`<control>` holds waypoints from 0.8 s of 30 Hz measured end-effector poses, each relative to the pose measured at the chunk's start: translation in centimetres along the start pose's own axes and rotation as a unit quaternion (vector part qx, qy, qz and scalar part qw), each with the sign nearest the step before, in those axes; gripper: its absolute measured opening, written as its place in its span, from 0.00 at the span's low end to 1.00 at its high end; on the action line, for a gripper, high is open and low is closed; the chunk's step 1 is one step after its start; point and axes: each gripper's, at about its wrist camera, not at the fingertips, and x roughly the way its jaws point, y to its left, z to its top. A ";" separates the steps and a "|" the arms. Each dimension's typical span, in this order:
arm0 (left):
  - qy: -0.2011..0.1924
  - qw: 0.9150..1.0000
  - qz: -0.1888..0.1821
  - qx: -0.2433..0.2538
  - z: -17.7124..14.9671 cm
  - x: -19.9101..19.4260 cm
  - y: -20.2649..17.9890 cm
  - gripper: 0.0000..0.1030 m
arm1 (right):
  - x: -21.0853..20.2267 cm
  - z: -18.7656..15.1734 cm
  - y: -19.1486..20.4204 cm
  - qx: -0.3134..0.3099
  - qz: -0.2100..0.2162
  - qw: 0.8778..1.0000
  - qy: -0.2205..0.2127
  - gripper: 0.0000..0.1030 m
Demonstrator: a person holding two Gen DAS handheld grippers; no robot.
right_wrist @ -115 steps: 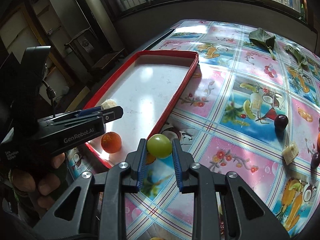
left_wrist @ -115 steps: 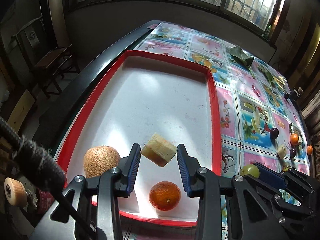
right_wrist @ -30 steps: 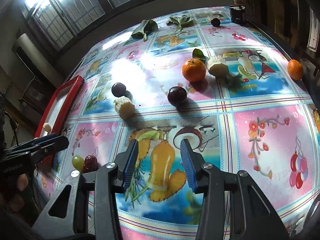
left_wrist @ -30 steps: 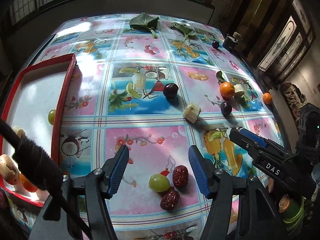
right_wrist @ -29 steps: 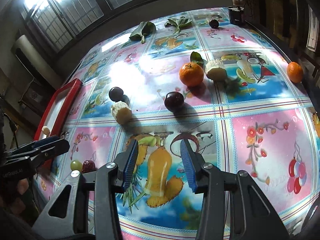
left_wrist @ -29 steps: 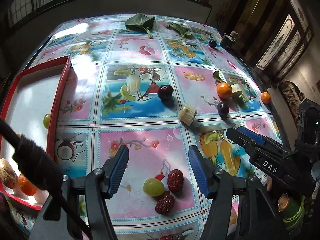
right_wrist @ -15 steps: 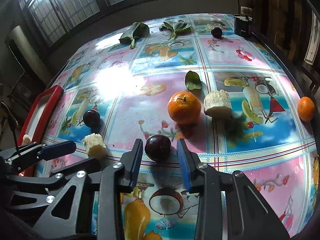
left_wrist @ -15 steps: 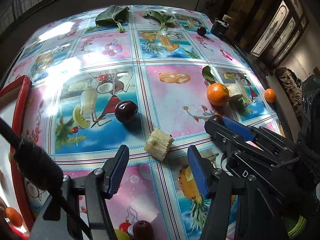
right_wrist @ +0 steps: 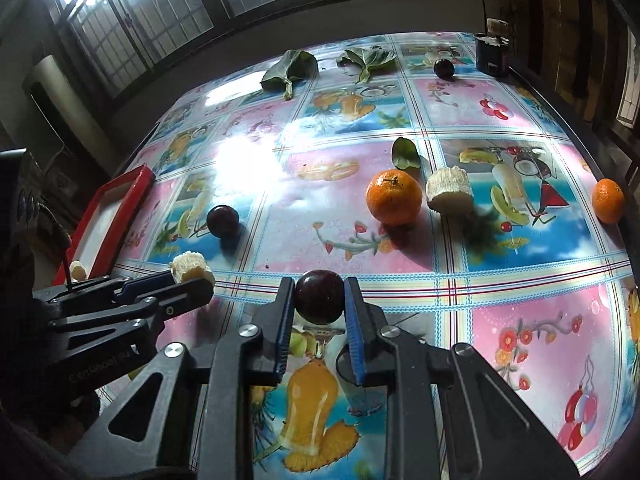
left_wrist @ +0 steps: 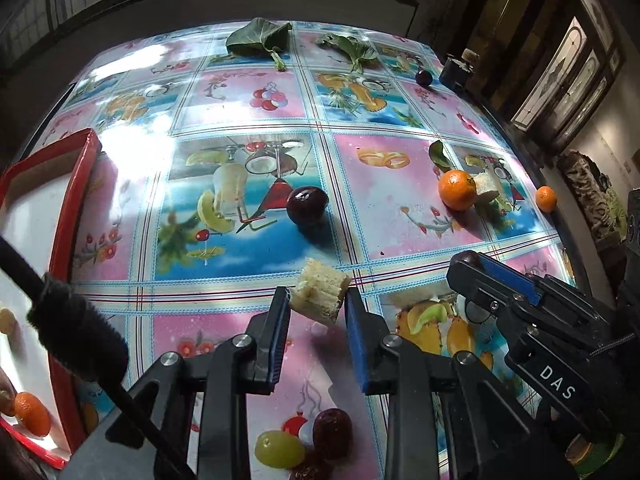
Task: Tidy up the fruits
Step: 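Carry the chunk and dark plum toward the tray and lower them inside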
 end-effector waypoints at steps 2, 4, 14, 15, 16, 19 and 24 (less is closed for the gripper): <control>-0.005 1.000 0.015 -0.015 -0.6 -1.0 1.1 0.26 | -0.3 -0.2 1.1 -0.005 0.011 1.000 -0.001 0.25; -0.018 0.999 0.044 -0.021 -1.2 -2.2 1.8 0.26 | -0.5 -0.4 2.3 -0.012 0.020 1.000 -0.002 0.25; -0.046 0.991 0.112 -0.059 -2.6 -5.6 6.7 0.26 | 0.6 -1.1 8.6 -0.059 0.061 0.996 0.018 0.25; -0.047 0.990 0.115 -0.064 -2.7 -5.8 7.1 0.26 | 0.7 -1.1 9.2 -0.064 0.064 0.996 0.019 0.25; -0.048 0.989 0.119 -0.067 -2.7 -5.9 7.6 0.26 | 0.7 -1.1 9.7 -0.068 0.066 0.995 0.020 0.26; -0.049 0.987 0.132 -0.079 -2.9 -6.2 9.1 0.26 | 1.0 -0.9 11.3 -0.080 0.073 0.994 0.022 0.26; -0.051 0.984 0.141 -0.098 -3.1 -6.7 11.3 0.26 | 1.5 -0.4 13.6 -0.099 0.083 0.991 0.022 0.26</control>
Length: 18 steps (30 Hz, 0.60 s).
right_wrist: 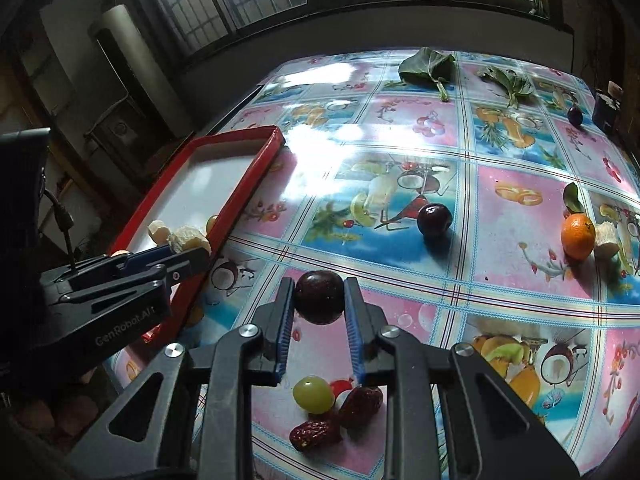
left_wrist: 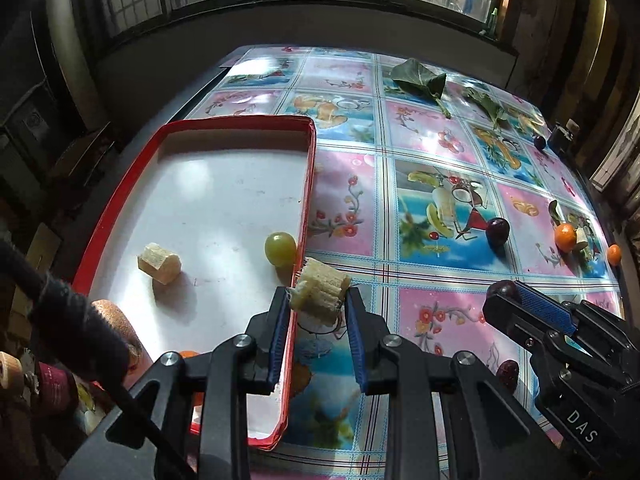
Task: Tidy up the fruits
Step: 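Carry the chunk and dark plum toward the tray and lower them inside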
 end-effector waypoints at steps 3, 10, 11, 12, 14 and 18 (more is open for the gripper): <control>0.001 1.000 0.008 -0.007 0.2 0.2 1.1 0.26 | 0.6 0.5 1.2 -0.009 0.007 1.000 0.000 0.26; -0.001 0.999 0.022 -0.025 0.8 0.4 3.7 0.26 | 2.2 1.7 3.5 -0.025 0.025 0.999 0.006 0.26; -0.002 0.999 0.025 -0.029 0.9 0.4 4.1 0.26 | 2.5 1.9 3.8 -0.027 0.027 0.999 0.007 0.26; -0.003 0.999 0.027 -0.033 1.0 0.4 4.6 0.26 | 2.7 2.1 4.1 -0.030 0.030 0.999 0.007 0.26; -0.004 0.999 0.032 -0.039 1.2 0.4 5.4 0.26 | 3.1 2.6 4.8 -0.037 0.034 0.999 0.007 0.26; -0.003 0.998 0.040 -0.051 1.6 0.7 6.8 0.26 | 4.0 3.4 6.3 -0.049 0.045 0.998 0.008 0.26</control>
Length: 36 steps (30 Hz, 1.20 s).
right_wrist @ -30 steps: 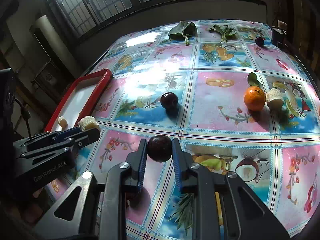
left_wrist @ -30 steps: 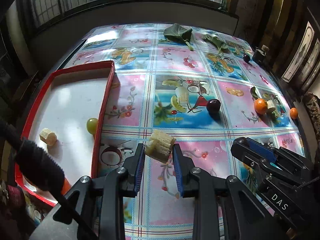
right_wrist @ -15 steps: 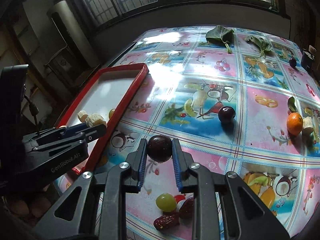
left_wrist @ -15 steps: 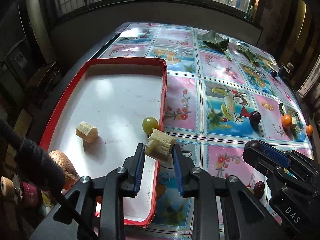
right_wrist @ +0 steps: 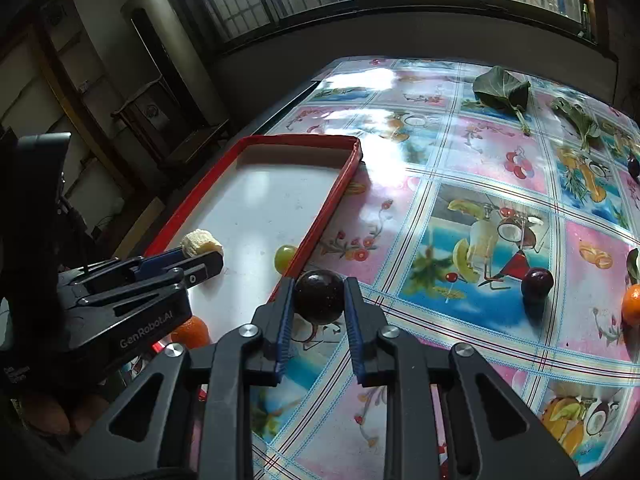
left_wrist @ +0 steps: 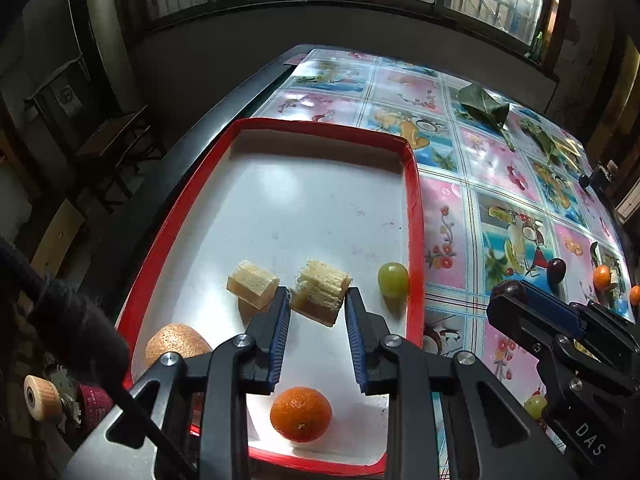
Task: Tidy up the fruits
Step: 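Carry the chunk and dark plum toward the tray and lower them inside, then open both tools to release the chunk and plum, then withdraw from the tray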
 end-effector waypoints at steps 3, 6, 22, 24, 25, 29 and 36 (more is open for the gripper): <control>0.004 1.000 0.004 -0.015 0.5 0.4 1.4 0.26 | 0.9 0.7 1.0 -0.008 0.010 1.000 0.001 0.26; 0.010 0.999 0.002 -0.034 1.3 1.1 3.0 0.26 | 2.2 1.8 2.1 -0.017 0.018 1.000 0.000 0.26; 0.075 0.992 0.009 -0.104 3.5 6.9 8.4 0.26 | 10.1 3.9 6.7 -0.081 0.030 0.995 0.055 0.26; 0.075 0.992 0.013 -0.101 3.6 6.9 8.4 0.26 | 10.7 3.5 7.1 -0.091 0.023 0.994 0.063 0.26; 0.075 0.992 0.015 -0.099 3.6 6.8 8.3 0.26 | 11.0 3.3 7.3 -0.095 0.019 0.993 0.067 0.26; 0.076 0.992 0.014 -0.102 3.6 6.8 8.5 0.27 | 11.4 2.6 7.8 -0.108 0.013 0.992 0.071 0.27; 0.060 0.993 0.020 -0.104 3.4 5.0 8.1 0.39 | 10.0 2.2 7.3 -0.097 0.017 0.993 0.069 0.27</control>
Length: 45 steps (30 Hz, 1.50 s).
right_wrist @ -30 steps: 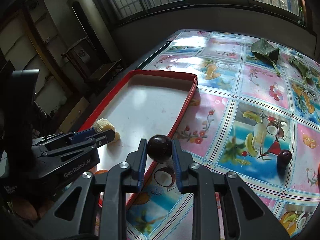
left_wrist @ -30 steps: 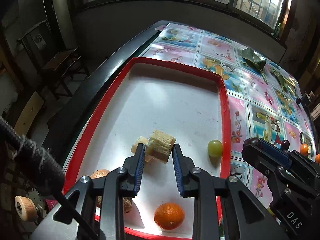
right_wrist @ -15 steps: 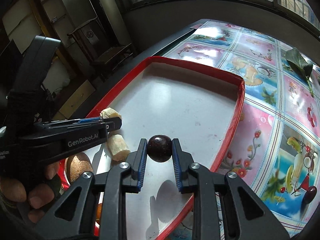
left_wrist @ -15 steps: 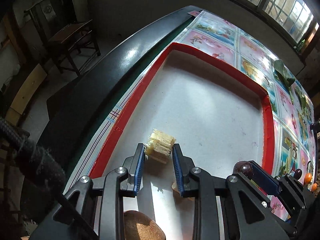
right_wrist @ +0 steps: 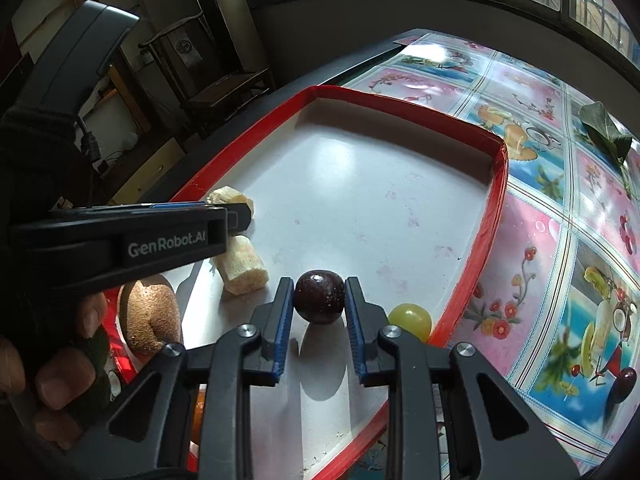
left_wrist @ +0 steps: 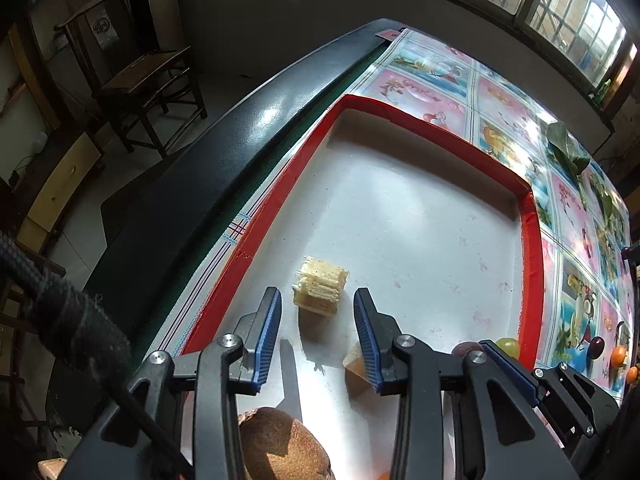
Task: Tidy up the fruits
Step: 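Open both tools to release the chunk and plum, then withdraw from the tray, then grasp a pale chunk with the right tool while the left tool grasps a dark plum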
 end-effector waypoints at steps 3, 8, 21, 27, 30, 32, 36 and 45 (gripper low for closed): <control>-0.005 1.000 -0.001 -0.002 -0.5 -0.7 -0.4 0.49 | -1.2 -0.5 0.0 0.006 0.006 1.000 -0.006 0.27; -0.006 1.000 -0.007 -0.002 -1.6 -2.0 -1.2 0.51 | -4.2 -1.5 -0.7 0.026 0.012 0.999 -0.025 0.27; -0.020 0.994 -0.074 0.072 -6.2 -5.9 -8.7 0.61 | -14.1 -10.2 -8.7 0.134 -0.021 0.988 -0.074 0.43; -0.007 0.989 -0.090 0.114 -8.6 -6.1 -12.2 0.62 | -17.3 -15.8 -14.7 0.213 -0.069 0.971 -0.081 0.43; 0.004 0.986 -0.096 0.135 -9.9 -6.1 -13.8 0.62 | -18.6 -17.8 -17.0 0.248 -0.083 0.961 -0.087 0.43; 0.010 0.984 -0.098 0.147 -10.8 -6.1 -14.7 0.62 | -19.2 -18.8 -18.2 0.265 -0.089 0.956 -0.091 0.42; 0.019 0.980 -0.102 0.172 -12.3 -6.1 -16.5 0.62 | -20.0 -19.9 -19.1 0.284 -0.091 0.949 -0.100 0.42; 0.037 0.975 -0.096 0.195 -14.0 -5.6 -18.2 0.63 | -19.4 -22.2 -19.9 0.298 -0.086 0.946 -0.092 0.46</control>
